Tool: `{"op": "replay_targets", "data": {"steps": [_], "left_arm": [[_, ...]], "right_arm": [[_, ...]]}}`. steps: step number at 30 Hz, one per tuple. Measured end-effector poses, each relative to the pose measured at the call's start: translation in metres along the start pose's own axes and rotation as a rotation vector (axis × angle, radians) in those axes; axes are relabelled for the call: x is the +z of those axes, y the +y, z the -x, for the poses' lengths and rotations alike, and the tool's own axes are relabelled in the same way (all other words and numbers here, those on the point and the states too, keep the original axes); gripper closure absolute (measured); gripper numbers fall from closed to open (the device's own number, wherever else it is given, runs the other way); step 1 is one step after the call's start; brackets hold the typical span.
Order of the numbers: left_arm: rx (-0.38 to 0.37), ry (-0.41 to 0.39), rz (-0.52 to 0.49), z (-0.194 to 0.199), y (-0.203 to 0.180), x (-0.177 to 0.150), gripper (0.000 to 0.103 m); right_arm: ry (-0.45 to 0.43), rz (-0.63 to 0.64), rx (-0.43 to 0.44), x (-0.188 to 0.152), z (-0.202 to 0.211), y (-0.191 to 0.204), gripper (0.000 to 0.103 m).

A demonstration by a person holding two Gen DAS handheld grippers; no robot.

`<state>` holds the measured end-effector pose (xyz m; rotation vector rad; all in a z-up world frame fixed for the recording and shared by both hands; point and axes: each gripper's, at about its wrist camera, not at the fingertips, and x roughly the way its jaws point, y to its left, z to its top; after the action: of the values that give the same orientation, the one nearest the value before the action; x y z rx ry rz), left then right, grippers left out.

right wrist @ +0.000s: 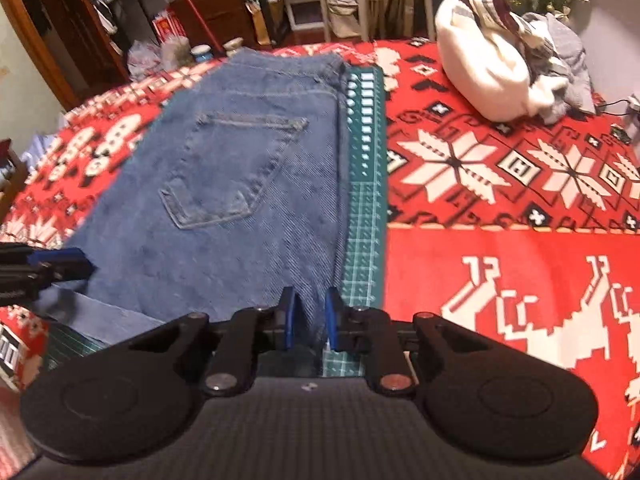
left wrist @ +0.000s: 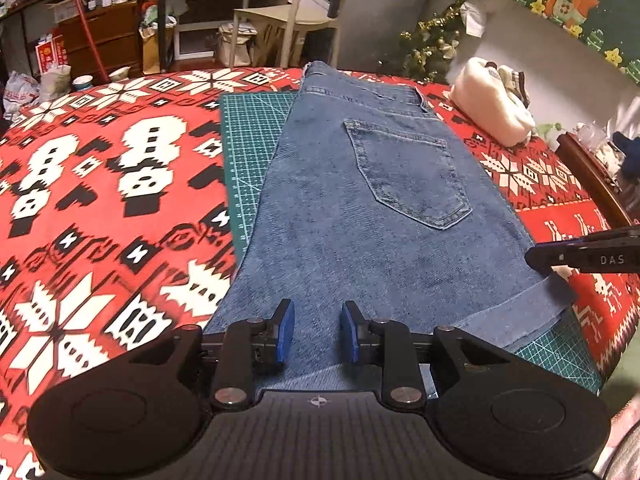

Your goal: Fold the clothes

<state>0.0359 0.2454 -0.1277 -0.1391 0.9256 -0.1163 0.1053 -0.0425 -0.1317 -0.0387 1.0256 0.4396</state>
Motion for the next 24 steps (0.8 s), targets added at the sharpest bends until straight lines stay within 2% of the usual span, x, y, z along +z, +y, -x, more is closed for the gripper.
{"op": "replay_targets", "data": {"steps": [6, 9, 13, 16, 20, 21, 24], "left_arm": [[0.030, -0.034, 0.044, 0.010, 0.007, -0.002, 0.077], [0.026, -0.097, 0.069, 0.020, 0.009, 0.000, 0.077], [-0.017, -0.184, 0.118, 0.031, 0.012, 0.004, 0.076], [-0.040, -0.226, 0.129, 0.031, 0.008, 0.008, 0.076], [-0.038, -0.233, 0.112, 0.019, -0.004, 0.013, 0.076], [-0.035, -0.225, 0.105, 0.014, -0.006, 0.014, 0.076], [-0.031, -0.189, 0.084, 0.001, -0.011, 0.015, 0.076]], "right_arm": [[-0.008, 0.001, -0.026, -0.005, 0.006, -0.001, 0.085], [-0.060, -0.015, -0.025, -0.003, 0.017, -0.004, 0.085], [-0.135, -0.048, 0.005, 0.003, 0.031, -0.006, 0.081], [-0.160, -0.039, 0.019, 0.005, 0.032, -0.001, 0.081], [-0.166, 0.001, 0.064, 0.009, 0.024, 0.012, 0.084], [-0.166, 0.011, 0.074, 0.010, 0.022, 0.015, 0.088], [-0.141, 0.043, 0.072, 0.010, 0.008, 0.025, 0.088]]}}
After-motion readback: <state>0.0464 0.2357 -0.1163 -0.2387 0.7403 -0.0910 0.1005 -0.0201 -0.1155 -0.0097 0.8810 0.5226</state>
